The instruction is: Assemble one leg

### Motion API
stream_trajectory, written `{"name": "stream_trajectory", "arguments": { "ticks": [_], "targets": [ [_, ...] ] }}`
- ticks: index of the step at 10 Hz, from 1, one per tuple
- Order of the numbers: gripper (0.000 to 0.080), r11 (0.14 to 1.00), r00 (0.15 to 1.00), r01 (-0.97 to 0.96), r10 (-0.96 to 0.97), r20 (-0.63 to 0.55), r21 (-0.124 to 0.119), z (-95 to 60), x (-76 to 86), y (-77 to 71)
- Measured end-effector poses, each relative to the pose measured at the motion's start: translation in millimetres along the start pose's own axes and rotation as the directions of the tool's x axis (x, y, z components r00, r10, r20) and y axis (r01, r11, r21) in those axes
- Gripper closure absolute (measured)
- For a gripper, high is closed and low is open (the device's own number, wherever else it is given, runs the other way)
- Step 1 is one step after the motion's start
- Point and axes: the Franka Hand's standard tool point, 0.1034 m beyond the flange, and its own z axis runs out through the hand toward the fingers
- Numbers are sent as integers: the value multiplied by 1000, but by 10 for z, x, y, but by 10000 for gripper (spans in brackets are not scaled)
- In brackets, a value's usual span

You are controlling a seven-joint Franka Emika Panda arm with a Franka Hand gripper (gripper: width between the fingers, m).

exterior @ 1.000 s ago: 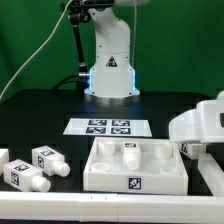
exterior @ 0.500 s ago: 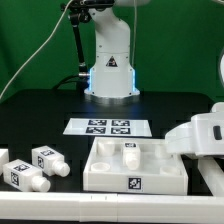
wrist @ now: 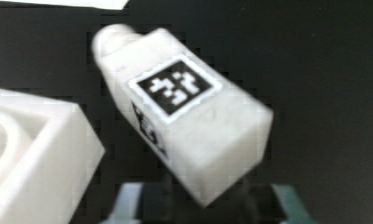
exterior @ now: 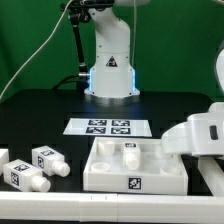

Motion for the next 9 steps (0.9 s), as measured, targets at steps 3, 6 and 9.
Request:
{"name": "stream_trajectory", "arguments": {
  "ticks": [3, 6, 9],
  "targets": [
    [794, 1000, 1000, -1, 1, -18, 3, -180, -127, 19],
    [798, 999, 1000, 24, -24, 2, 36, -491, -467, 213],
    [786, 999, 1000, 30, -30, 4, 35, -475, -459, 206]
  ]
}}
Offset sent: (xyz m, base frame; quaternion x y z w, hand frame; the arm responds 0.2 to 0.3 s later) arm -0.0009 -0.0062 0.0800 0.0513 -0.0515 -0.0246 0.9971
